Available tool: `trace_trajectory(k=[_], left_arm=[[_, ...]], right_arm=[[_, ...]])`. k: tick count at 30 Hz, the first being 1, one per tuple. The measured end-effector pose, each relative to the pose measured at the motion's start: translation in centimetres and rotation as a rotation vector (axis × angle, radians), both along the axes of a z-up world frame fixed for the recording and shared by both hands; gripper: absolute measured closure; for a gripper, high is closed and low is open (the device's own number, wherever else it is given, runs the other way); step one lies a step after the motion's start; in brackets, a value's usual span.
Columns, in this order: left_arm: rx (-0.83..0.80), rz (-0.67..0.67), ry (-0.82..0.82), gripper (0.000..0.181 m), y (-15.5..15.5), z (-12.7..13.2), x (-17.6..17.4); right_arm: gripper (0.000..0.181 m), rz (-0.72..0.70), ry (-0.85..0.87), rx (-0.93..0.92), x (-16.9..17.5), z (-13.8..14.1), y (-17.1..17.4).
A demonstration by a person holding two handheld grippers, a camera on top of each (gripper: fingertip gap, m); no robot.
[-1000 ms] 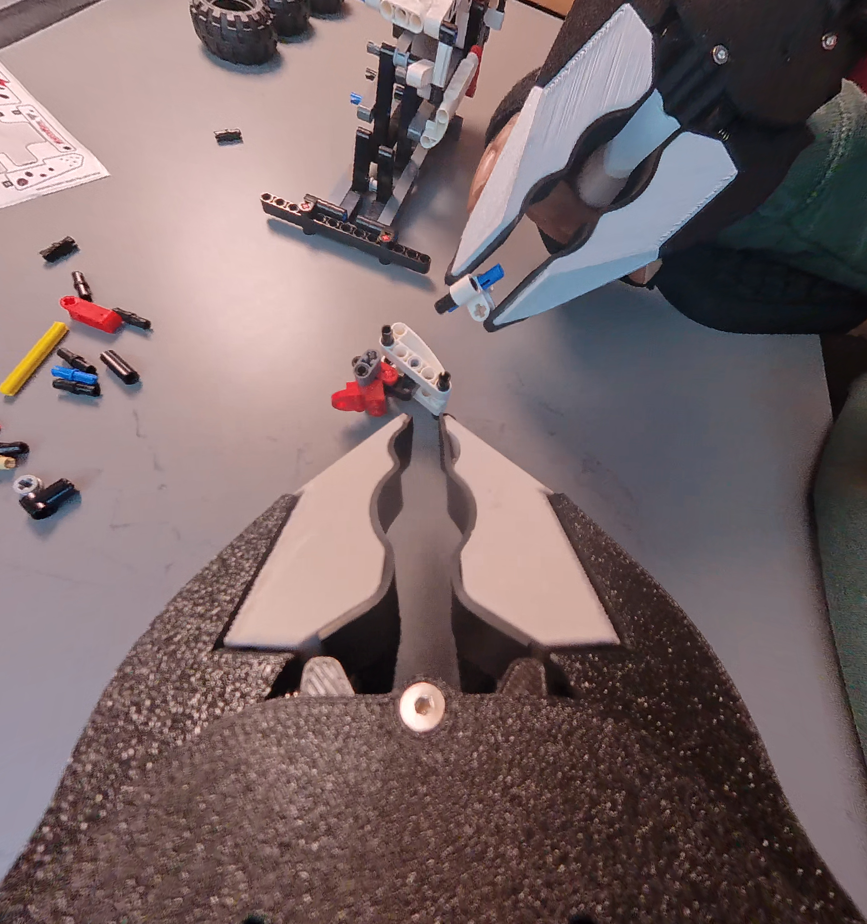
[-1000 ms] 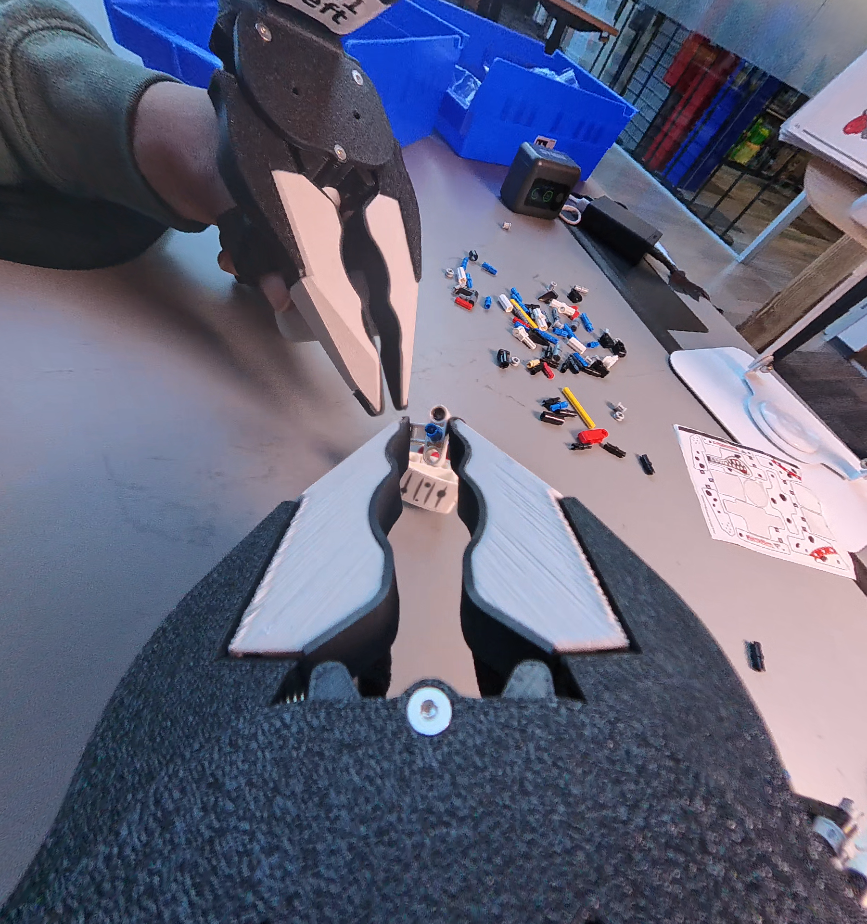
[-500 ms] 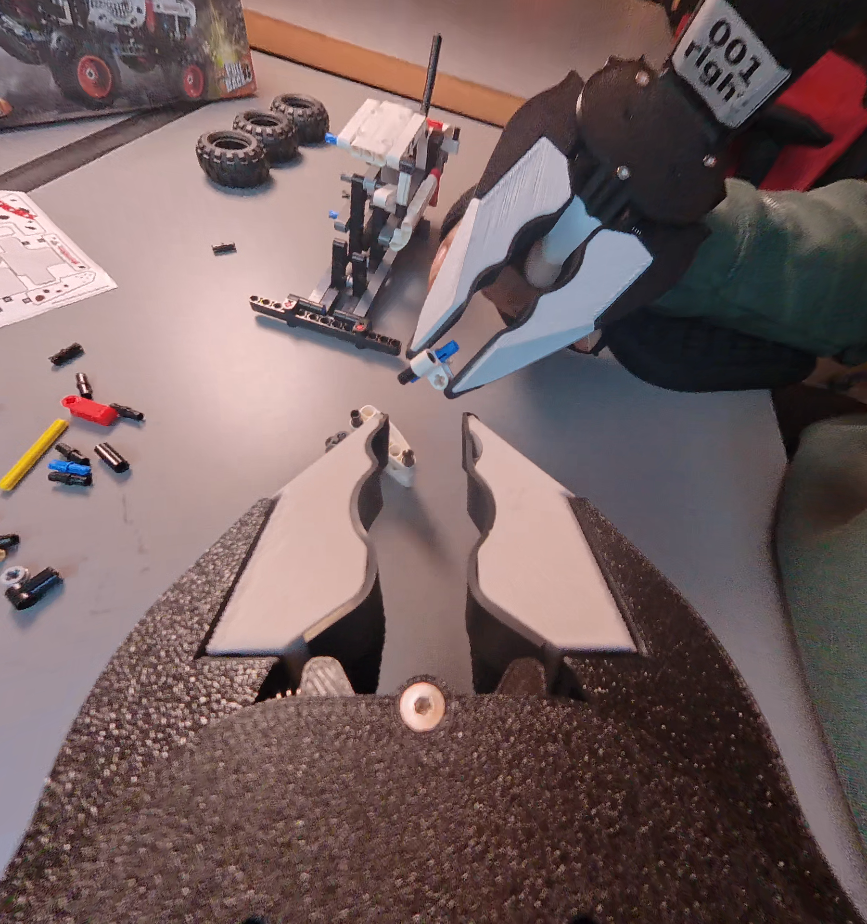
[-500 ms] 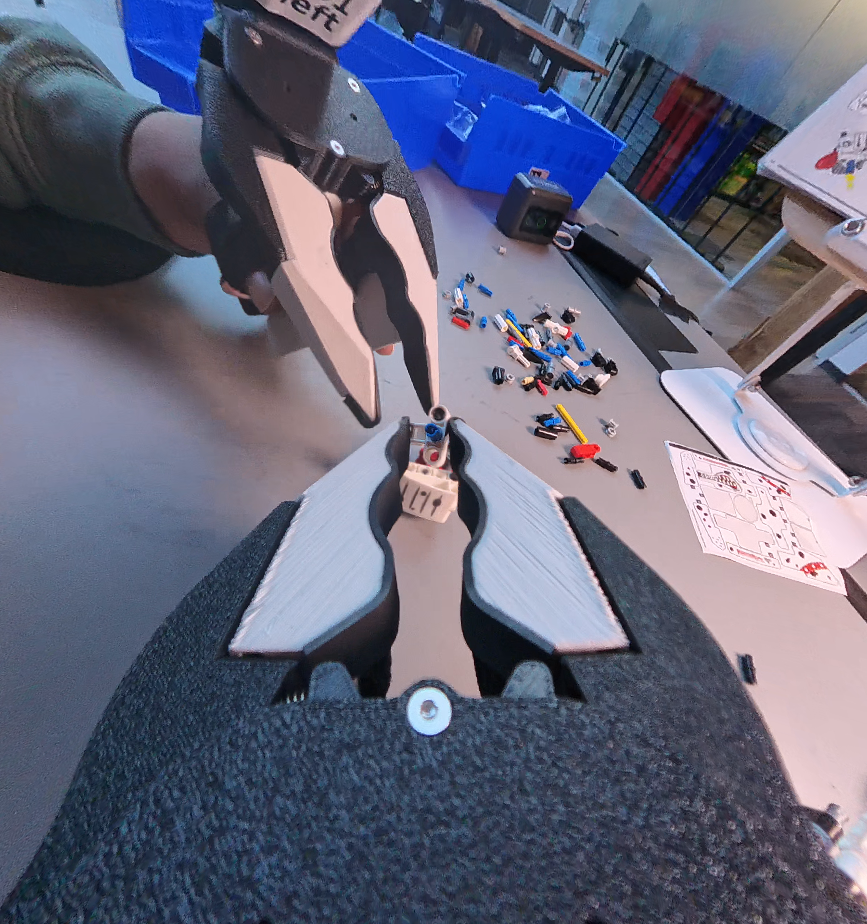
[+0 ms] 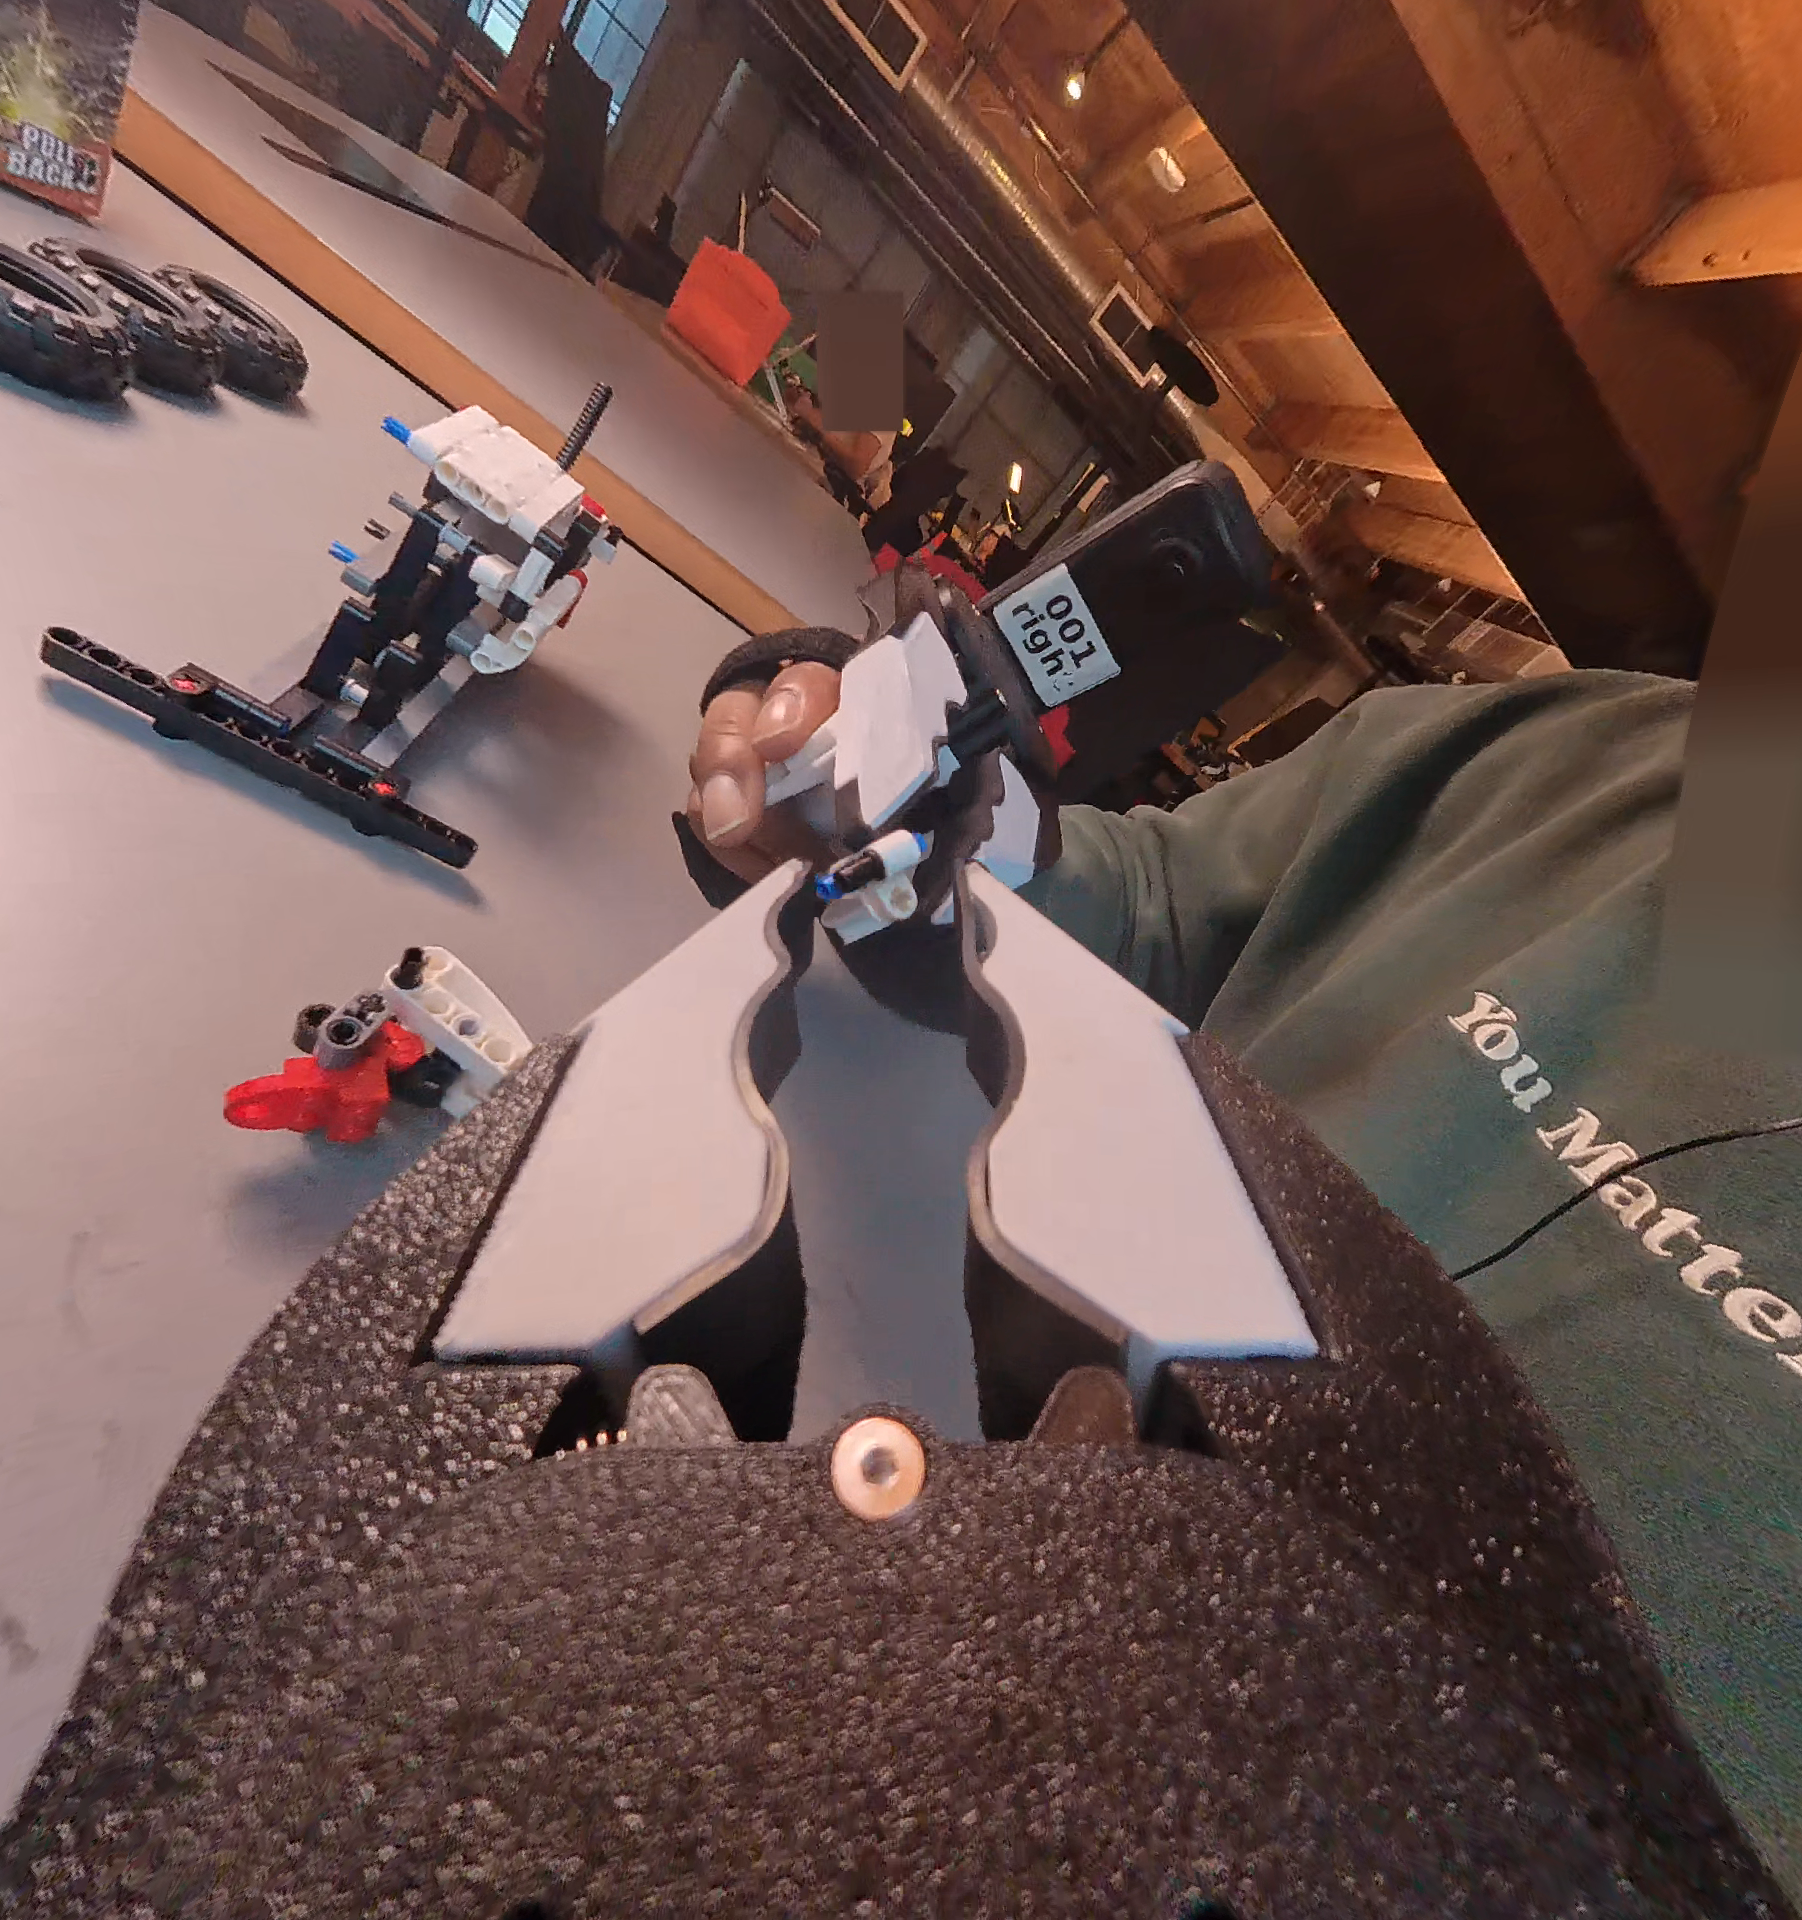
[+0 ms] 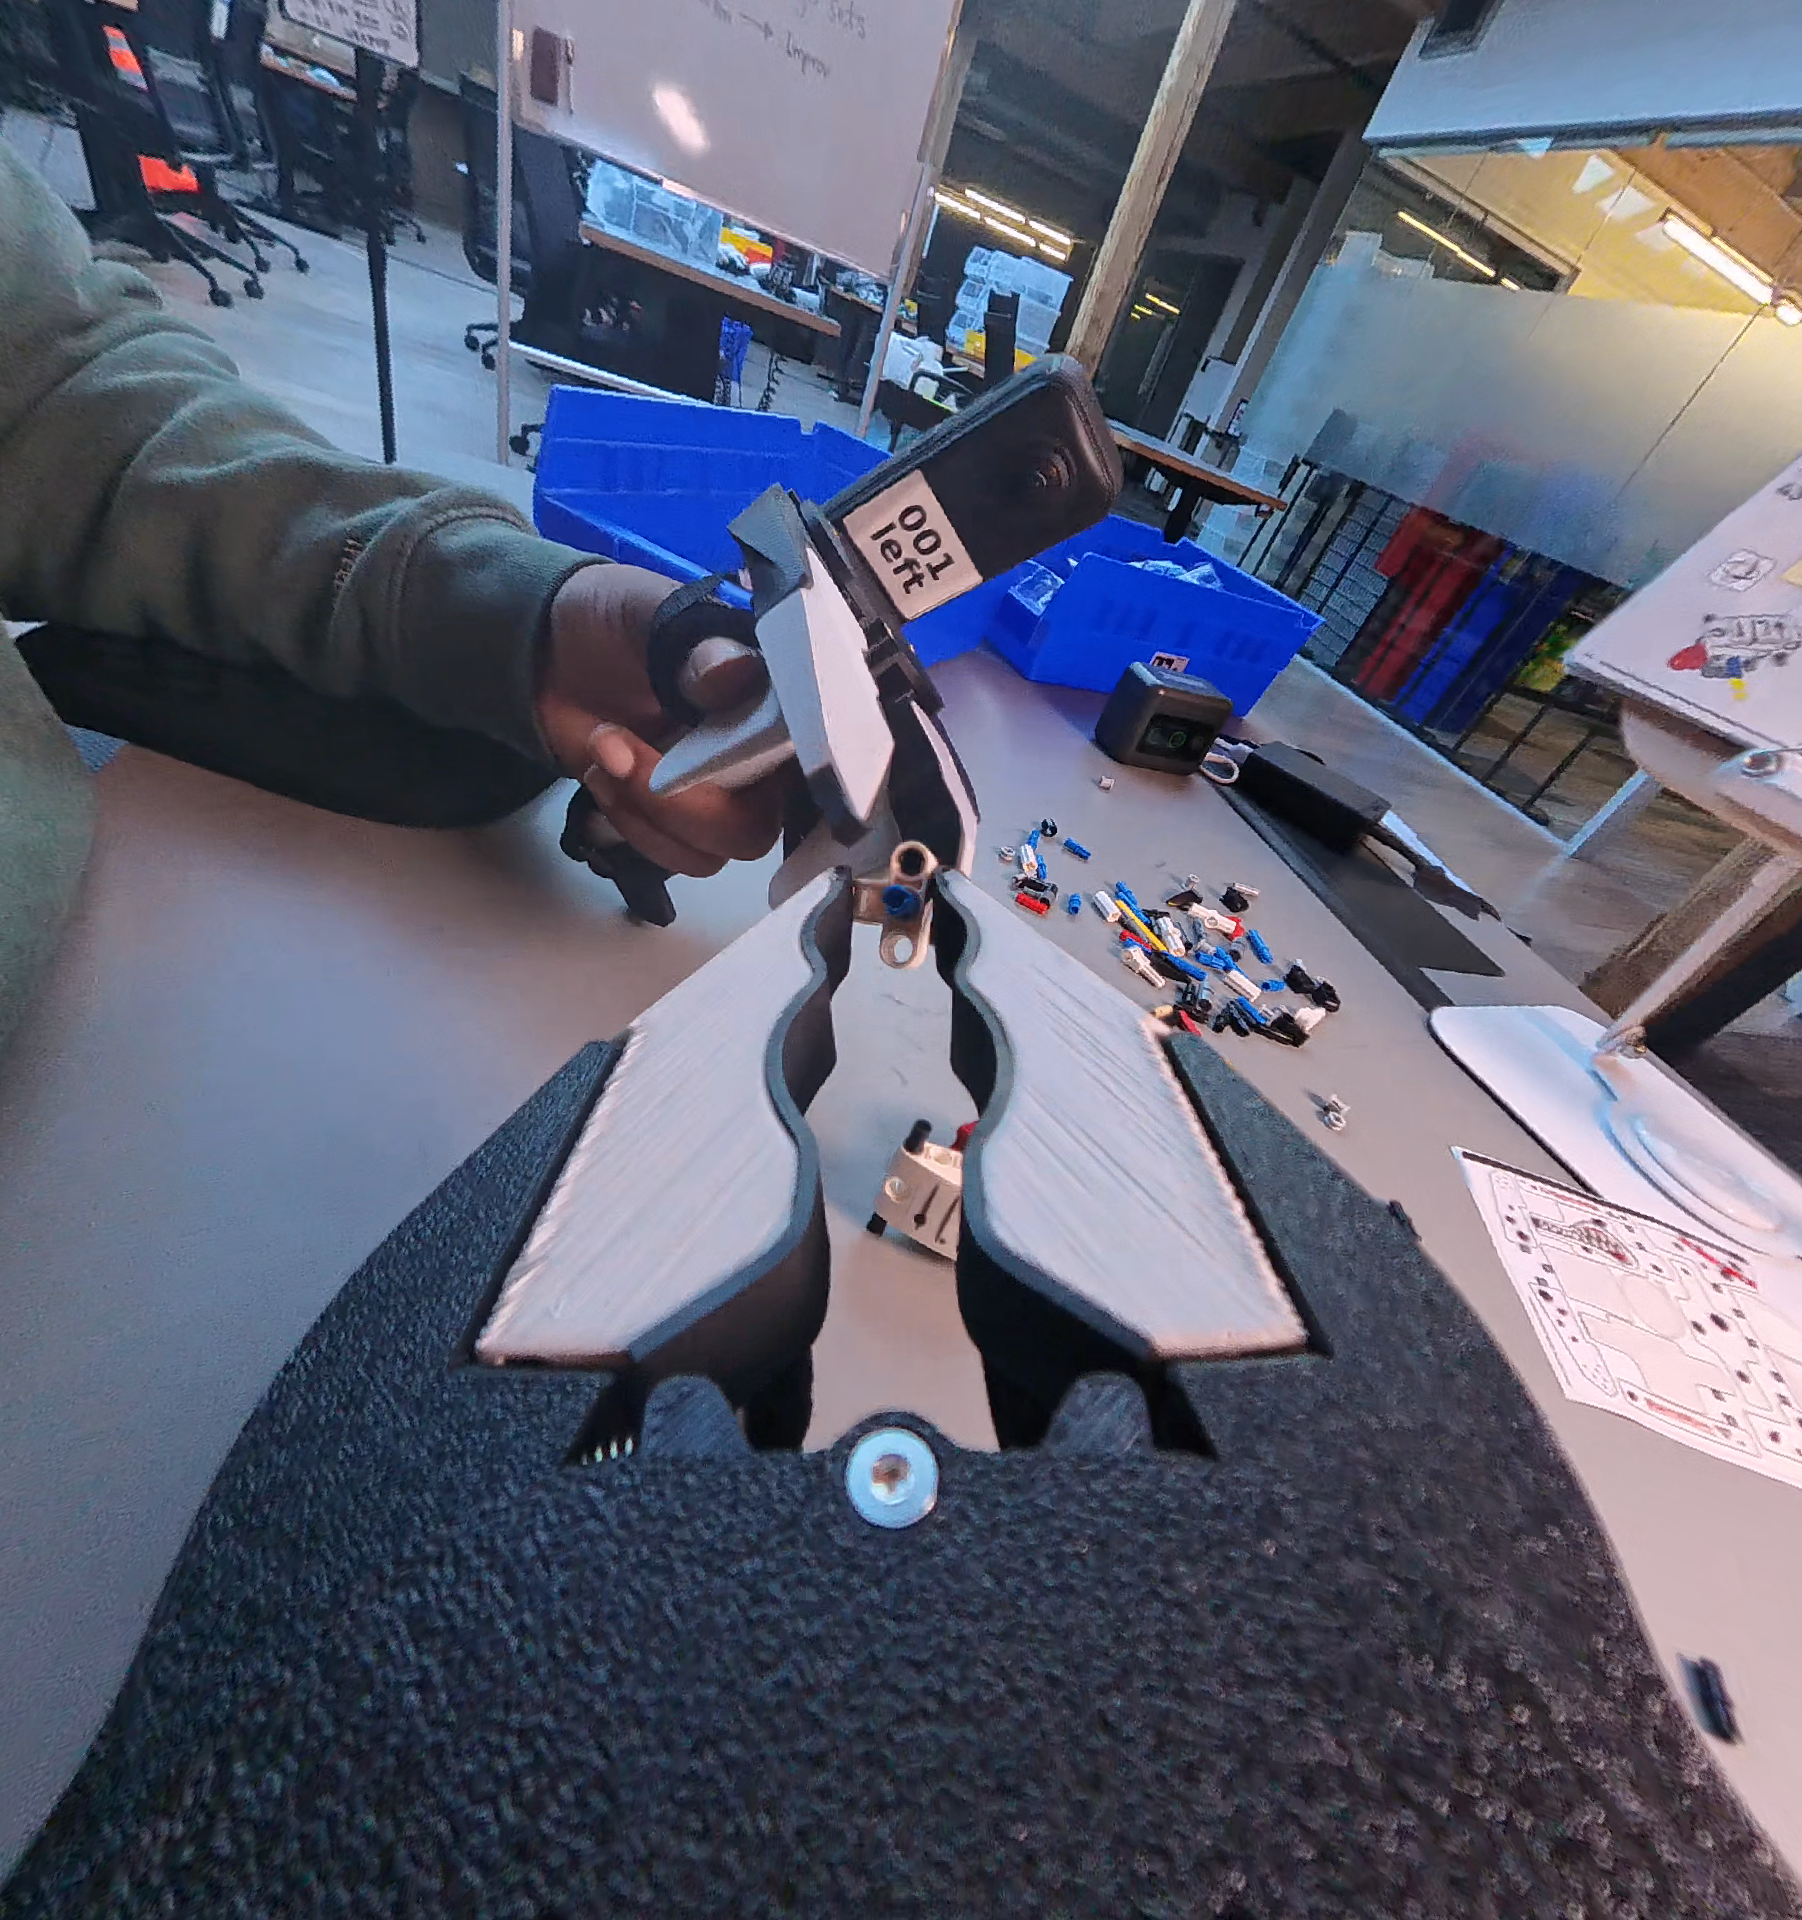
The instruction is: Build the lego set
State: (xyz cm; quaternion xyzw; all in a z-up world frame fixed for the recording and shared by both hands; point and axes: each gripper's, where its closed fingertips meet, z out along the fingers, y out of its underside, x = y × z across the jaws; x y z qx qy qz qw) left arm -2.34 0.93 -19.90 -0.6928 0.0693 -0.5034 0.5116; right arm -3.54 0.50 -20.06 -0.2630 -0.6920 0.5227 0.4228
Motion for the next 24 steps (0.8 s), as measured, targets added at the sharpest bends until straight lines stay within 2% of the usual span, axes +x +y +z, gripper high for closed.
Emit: trace_trajectory(k=[3,10,24], left_arm=[[-0.014,-0.011,-0.006,0.162,0.0,-0.2,0.3],[-0.008,0.029,0.051,0.162,0.2,-0.6,-0.1],[0.084,0.2,0.365,0.163,1.0,-1.3,-1.2]], right_arm=[[0.166,-0.002,0.03,0.041,0.1,0.1,-0.4],[0.166,-0.049,0.045,0.129,-0.3,-0.3,0.0],[0.167,-0.135,0.039,0.205,-1.1,-1.1,0.8]])
